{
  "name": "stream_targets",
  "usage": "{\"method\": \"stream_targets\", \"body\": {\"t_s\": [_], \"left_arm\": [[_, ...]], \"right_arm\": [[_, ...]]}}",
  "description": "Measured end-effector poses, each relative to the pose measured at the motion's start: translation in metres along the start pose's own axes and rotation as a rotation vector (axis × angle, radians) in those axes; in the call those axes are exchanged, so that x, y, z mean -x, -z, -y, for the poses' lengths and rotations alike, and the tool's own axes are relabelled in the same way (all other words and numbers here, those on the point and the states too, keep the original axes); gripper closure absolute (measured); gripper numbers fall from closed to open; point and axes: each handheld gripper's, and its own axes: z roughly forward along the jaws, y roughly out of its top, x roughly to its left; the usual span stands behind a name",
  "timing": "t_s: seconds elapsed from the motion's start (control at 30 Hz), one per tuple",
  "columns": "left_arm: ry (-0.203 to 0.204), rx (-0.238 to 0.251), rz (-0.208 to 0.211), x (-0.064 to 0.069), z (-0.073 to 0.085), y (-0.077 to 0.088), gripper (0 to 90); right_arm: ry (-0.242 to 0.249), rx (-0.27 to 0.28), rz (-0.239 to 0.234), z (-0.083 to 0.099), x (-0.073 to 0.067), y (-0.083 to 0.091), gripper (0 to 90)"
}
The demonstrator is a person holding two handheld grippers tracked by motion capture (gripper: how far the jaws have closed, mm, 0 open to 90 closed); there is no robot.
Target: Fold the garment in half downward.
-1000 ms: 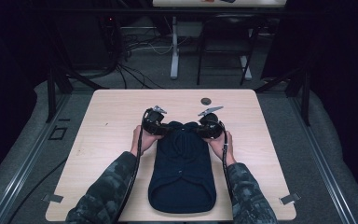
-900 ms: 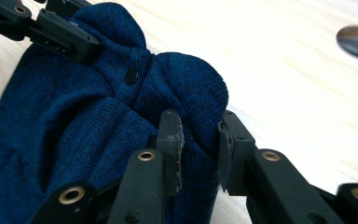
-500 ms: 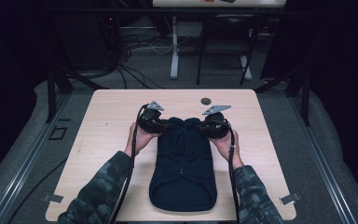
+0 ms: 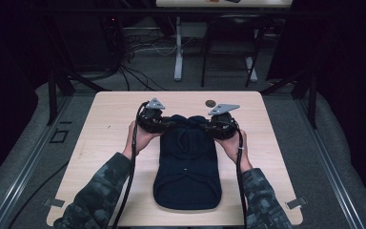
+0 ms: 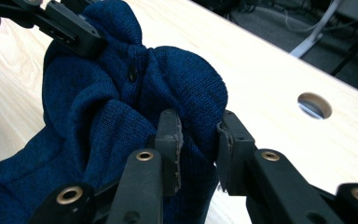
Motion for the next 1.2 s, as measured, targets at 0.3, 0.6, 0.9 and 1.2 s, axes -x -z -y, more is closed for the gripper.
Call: {"method": "stream_targets", "body": {"t_s": [0.3, 0.6, 0.9, 1.2], "left_arm": [[-0.024, 0.009, 0.001, 0.002, -0.01, 0.01, 68.5], [-0.019, 0.041, 0.006, 0.004, -0.013, 0.016, 68.3], [-0.056, 0.067, -0.012, 0.009, -0.02, 0.024, 69.0], [-0.086, 0.091, -0.021, 0.014, -0.028, 0.029, 69.5]], "right_arm": [[0.024, 0.043, 0.029, -0.004, -0.002, 0.007, 72.0], [0.026, 0.087, 0.051, -0.005, -0.005, 0.014, 72.1], [0.066, 0.109, 0.093, -0.008, -0.009, 0.019, 72.3], [0.03, 0.133, 0.061, -0.011, -0.003, 0.027, 72.2]]}}
